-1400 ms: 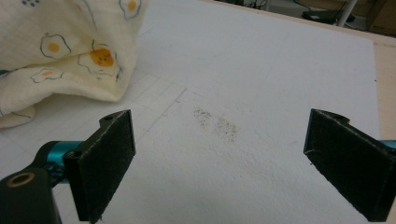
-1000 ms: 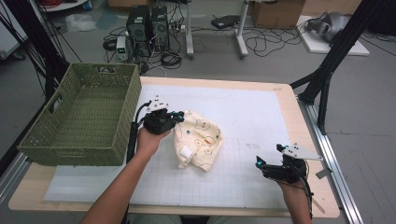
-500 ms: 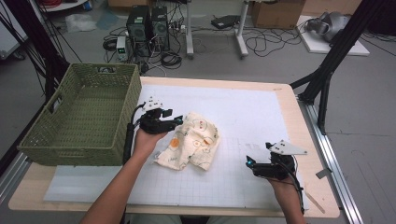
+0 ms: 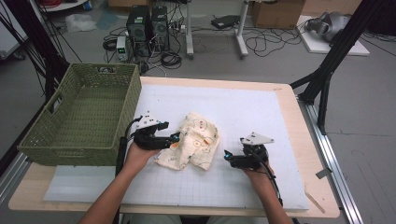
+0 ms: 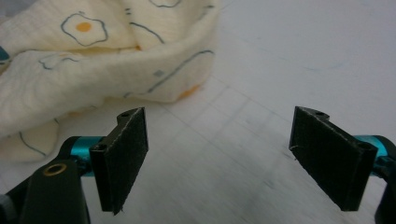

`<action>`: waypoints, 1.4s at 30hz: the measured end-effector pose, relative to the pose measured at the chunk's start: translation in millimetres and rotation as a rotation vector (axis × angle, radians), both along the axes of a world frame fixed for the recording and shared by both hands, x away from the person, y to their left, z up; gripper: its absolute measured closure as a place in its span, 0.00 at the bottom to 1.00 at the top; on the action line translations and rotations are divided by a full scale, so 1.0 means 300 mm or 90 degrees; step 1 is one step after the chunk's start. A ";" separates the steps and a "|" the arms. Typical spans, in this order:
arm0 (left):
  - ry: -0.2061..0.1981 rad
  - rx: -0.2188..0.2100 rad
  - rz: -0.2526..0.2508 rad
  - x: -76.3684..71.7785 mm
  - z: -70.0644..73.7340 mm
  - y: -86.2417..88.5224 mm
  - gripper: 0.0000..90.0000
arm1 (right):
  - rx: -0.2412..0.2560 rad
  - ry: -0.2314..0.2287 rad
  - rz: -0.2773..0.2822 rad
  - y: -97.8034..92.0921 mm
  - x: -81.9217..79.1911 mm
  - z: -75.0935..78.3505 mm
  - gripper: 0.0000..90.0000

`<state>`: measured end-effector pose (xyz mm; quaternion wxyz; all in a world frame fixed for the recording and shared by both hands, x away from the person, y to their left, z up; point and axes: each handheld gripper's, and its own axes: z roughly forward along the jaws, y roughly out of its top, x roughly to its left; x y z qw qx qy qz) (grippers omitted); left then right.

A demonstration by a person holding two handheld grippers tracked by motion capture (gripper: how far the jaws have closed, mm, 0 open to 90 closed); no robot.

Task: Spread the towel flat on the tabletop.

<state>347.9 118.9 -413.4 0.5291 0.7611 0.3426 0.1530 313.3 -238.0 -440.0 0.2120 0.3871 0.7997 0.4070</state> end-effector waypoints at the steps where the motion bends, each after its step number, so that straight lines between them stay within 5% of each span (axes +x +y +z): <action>1: 0.002 0.005 -0.003 -0.004 -0.004 0.002 0.37 | 0.002 0.004 0.011 0.019 0.009 -0.007 0.25; 9: 0.021 0.030 -0.035 -0.029 -0.028 0.009 0.40 | 0.002 0.015 0.072 0.139 0.056 -0.027 0.49; 12: 0.020 0.045 -0.046 -0.042 -0.038 0.004 0.46 | -0.043 0.039 0.075 0.170 0.070 -0.035 0.58; 19: 0.062 0.100 -0.059 -0.047 -0.085 -0.006 0.43 | -0.032 0.047 0.104 0.184 0.072 -0.033 0.92; 26: 0.077 0.170 -0.063 -0.047 -0.118 -0.044 0.40 | -0.041 0.046 0.101 0.173 0.067 -0.026 0.94; 28: 0.058 0.185 -0.062 -0.054 -0.120 -0.052 0.42 | -0.045 0.050 0.098 0.159 0.065 -0.024 0.94; 30: 0.056 0.181 -0.061 -0.057 -0.120 -0.048 0.48 | -0.044 0.049 0.095 0.141 0.062 -0.024 0.94; 34: 0.046 0.182 -0.075 -0.061 -0.116 -0.038 0.93 | -0.046 0.053 0.091 0.106 0.042 -0.014 0.94; 39: 0.041 0.175 -0.049 -0.049 -0.112 -0.030 0.95 | -0.046 0.063 0.097 0.064 0.007 0.001 0.94; 42: 0.043 0.140 -0.015 -0.031 -0.103 0.001 0.96 | -0.047 0.064 0.099 0.036 -0.011 0.010 0.94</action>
